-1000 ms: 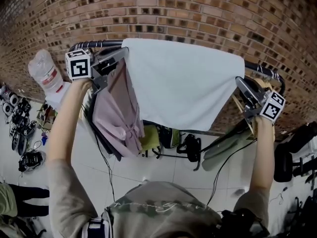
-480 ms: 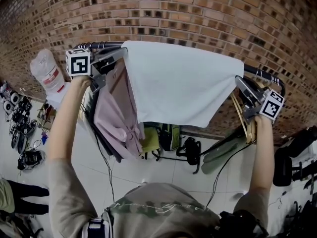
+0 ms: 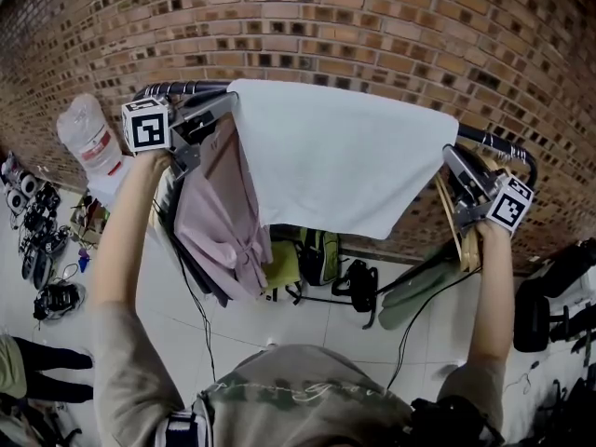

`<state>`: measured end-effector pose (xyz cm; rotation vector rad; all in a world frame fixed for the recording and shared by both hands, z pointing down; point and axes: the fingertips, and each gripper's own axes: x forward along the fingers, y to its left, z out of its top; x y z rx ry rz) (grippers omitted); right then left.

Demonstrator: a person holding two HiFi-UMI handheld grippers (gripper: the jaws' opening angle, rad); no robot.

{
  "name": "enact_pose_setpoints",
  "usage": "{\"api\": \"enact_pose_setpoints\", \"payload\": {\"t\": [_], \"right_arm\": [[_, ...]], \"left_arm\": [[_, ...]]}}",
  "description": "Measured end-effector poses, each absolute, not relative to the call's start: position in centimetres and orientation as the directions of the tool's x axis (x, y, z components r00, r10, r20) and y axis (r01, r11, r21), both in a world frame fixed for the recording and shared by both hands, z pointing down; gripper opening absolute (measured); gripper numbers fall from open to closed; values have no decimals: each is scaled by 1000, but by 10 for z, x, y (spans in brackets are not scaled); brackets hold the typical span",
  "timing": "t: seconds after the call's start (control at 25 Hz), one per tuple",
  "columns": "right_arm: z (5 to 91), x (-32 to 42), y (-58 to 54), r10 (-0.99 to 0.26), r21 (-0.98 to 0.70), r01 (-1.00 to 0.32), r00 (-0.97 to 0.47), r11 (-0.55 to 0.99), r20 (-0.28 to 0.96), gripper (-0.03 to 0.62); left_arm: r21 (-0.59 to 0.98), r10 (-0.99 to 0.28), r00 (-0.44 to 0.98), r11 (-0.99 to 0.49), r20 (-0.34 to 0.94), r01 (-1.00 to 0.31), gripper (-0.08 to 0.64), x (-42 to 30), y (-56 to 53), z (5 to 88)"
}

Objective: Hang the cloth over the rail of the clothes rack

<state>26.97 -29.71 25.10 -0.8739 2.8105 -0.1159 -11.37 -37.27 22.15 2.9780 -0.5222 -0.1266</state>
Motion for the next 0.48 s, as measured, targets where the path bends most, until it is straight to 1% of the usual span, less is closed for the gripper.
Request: {"api": "enact_pose_setpoints", "payload": {"t": [0.04,0.2,0.28,0.32,0.48], "right_arm": [[252,269,-297,-571,-125,-557,-806,821,-156,26],[255,271,-296,-573,-122,-560,-806,819,-150,28],[258,271,-297,-576,-128,-562,-805,817,-143,40],[259,271,-297,-576,-130,-562,-806,817,-137,73],[262,268,-299,-580,-128,-567,-805,814,-126,74]], "left_arm": [[122,-346,937,-933,-54,-338,59,-114,-372,223],[111,-355,934,-931,-48,-348,94,-116,-370,224],[109,-359,932,-930,-54,-352,95,-117,-371,223],[106,-362,931,-929,-55,-355,95,-117,-371,223],[99,-365,930,-928,-49,-359,97,-116,-368,224]]}}
